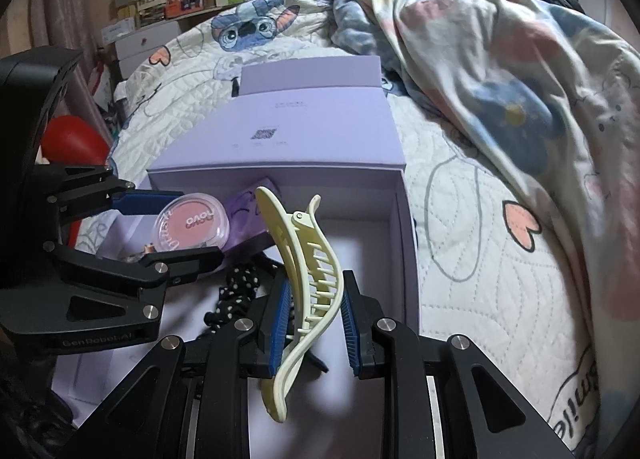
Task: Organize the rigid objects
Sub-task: 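Lower the blush case and claw clip into the lavender box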
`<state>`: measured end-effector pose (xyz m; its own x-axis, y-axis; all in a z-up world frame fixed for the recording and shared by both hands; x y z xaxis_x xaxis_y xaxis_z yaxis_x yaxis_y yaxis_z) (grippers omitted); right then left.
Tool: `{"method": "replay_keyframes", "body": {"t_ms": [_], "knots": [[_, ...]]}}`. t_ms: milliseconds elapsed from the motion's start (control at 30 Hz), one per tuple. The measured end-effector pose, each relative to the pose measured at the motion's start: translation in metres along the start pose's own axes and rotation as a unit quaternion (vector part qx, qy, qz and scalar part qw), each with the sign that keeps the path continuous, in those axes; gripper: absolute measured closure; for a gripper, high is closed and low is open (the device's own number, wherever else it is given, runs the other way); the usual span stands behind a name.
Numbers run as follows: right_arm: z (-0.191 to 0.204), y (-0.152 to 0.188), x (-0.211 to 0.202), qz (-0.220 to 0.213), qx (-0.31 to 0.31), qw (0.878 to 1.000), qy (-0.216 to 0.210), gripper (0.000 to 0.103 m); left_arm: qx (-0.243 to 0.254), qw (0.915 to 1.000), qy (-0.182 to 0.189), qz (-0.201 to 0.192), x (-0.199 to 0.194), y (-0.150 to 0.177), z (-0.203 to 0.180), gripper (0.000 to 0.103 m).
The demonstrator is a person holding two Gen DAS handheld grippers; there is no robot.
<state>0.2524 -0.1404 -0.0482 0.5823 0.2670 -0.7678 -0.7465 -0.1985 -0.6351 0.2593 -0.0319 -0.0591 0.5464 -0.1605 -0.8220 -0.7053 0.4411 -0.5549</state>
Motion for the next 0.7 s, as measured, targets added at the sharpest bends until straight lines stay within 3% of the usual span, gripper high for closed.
{"method": "replay_keyframes", "body": {"t_ms": [600,700], "knots": [[0.0014,0.0025,0.01,0.027,-0.008,0.999,0.018,0.078,-0.007,0.9998,-0.02,0.003,0.007,0.0014,-0.0012,0.051],[0.0034,0.0022,0.0091,0.029,-0.01,0.999,0.014,0.07,-0.015,0.9998,-0.011,-0.006,0.0021,0.0036,0.0009,0.051]]}}
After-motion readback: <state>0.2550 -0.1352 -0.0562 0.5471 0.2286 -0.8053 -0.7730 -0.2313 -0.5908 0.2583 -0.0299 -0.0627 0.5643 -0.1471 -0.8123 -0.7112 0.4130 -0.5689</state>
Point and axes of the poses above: each gripper's, at about its wrist camera, not at the fingertips, and x roughly the way its jaws point, z to its left, y to its underside, the point moved 4 cm from there along x, roughly the way its jaws point, and after that the axes turned 9 degrees about x, right-handed, at the moved point
